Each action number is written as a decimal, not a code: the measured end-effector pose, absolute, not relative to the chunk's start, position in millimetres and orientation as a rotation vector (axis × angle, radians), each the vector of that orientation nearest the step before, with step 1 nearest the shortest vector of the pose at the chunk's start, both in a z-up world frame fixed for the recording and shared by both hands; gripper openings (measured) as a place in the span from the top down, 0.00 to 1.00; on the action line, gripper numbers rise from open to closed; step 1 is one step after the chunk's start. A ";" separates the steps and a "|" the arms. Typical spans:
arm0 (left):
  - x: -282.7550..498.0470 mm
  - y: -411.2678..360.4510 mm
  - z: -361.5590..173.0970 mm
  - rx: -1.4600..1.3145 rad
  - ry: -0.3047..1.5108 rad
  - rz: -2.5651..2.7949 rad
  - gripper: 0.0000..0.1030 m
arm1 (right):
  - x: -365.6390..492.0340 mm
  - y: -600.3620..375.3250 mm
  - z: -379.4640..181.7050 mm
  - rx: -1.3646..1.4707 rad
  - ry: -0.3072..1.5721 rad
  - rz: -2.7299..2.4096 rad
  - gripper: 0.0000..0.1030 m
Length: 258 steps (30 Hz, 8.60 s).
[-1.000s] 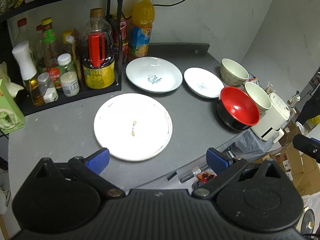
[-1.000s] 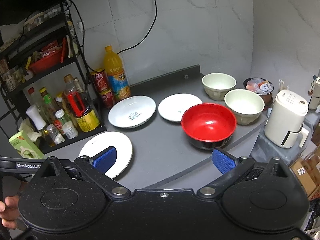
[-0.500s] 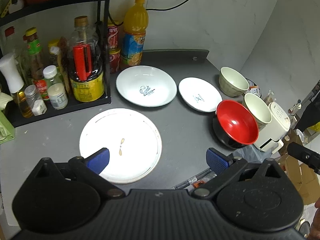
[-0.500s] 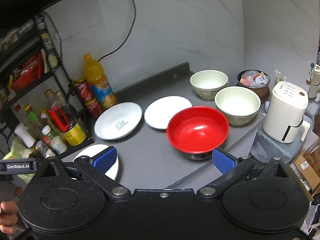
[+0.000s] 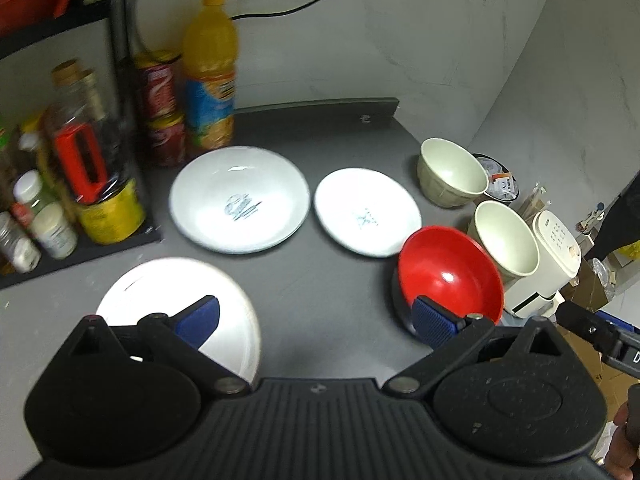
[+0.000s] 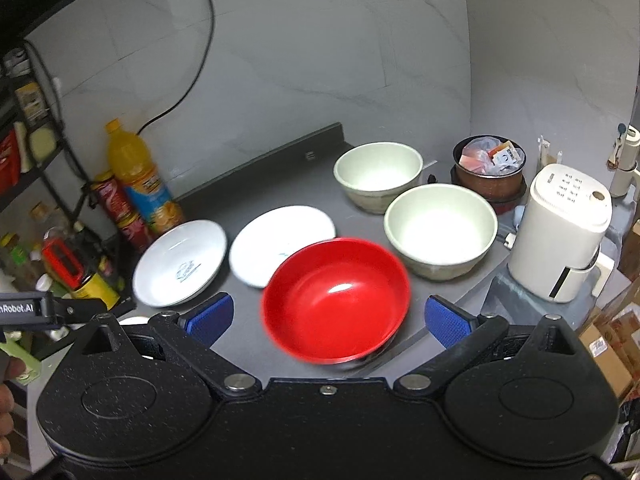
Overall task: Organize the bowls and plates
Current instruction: 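Move the right gripper to the rim of the large cream bowl, then close the right gripper on the large cream bowl's rim, then lift the cream bowl with the right gripper over the red bowl, then lower the cream bowl into the red bowl and open the right gripper, then grasp the rim of the smaller cream bowl with the right gripper, then carry the smaller cream bowl with the right gripper onto the bowl stack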
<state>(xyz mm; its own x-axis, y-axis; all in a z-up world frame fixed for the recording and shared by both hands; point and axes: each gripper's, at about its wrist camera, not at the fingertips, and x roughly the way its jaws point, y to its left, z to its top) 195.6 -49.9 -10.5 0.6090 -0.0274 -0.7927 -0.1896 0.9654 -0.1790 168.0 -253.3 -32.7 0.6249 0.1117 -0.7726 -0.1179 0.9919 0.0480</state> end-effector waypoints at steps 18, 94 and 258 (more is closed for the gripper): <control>320.8 -139.0 -29.8 -0.274 0.973 0.052 0.03 | 260.3 -332.8 -61.2 0.012 0.995 0.102 0.00; 484.8 -244.3 -134.1 -0.470 1.224 0.030 0.90 | 394.6 -428.0 -148.0 0.155 1.246 0.219 0.88; 502.1 -197.0 -87.8 -0.542 1.110 0.080 0.88 | 442.5 -377.4 -131.6 0.223 1.113 0.201 0.76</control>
